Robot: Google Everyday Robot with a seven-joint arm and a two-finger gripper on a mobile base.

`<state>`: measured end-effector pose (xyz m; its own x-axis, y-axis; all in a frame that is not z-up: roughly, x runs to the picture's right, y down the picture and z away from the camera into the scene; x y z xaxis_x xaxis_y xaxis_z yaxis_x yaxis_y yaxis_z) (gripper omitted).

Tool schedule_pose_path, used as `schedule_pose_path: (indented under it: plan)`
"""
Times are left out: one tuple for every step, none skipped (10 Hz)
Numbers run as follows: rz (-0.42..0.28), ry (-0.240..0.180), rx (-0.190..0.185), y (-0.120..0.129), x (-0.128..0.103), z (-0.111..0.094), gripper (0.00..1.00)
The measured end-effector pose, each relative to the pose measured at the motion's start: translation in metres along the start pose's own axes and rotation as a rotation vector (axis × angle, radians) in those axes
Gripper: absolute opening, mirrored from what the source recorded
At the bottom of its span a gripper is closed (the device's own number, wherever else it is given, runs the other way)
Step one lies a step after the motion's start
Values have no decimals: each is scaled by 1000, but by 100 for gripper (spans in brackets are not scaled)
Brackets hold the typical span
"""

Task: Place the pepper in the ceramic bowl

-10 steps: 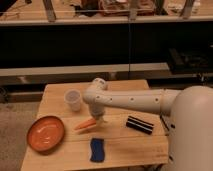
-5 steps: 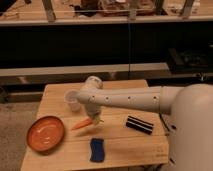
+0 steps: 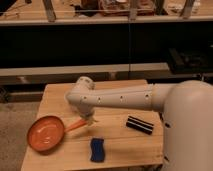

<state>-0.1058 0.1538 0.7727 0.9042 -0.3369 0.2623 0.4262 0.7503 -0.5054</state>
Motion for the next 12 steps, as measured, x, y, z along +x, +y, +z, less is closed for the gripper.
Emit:
schedule_pose_path:
  plan:
    - [-8,3,0,-1,-5,-2,6]
    - [-21,0,6,-2,-14,-4,6]
    - [-24,2,6,-3,-18,-3,6]
    - [-35,4,6,-6,-29,-4,6]
    - [-50,1,8,-10,-45,-4,6]
    - [-60,2,7,-12,-55,-5,6]
    - [-68,5,8,-13,-61,-5,6]
    - [-73,6,10,-13,-62,-6,6]
    - [-77,12,16,-12,-62,-7,6]
    - [-81,15,23,-10,-68,-7,6]
    - [-94,14,36,-8,-81,-10,6]
    - [-105,16,47,-8,-91,-14,6]
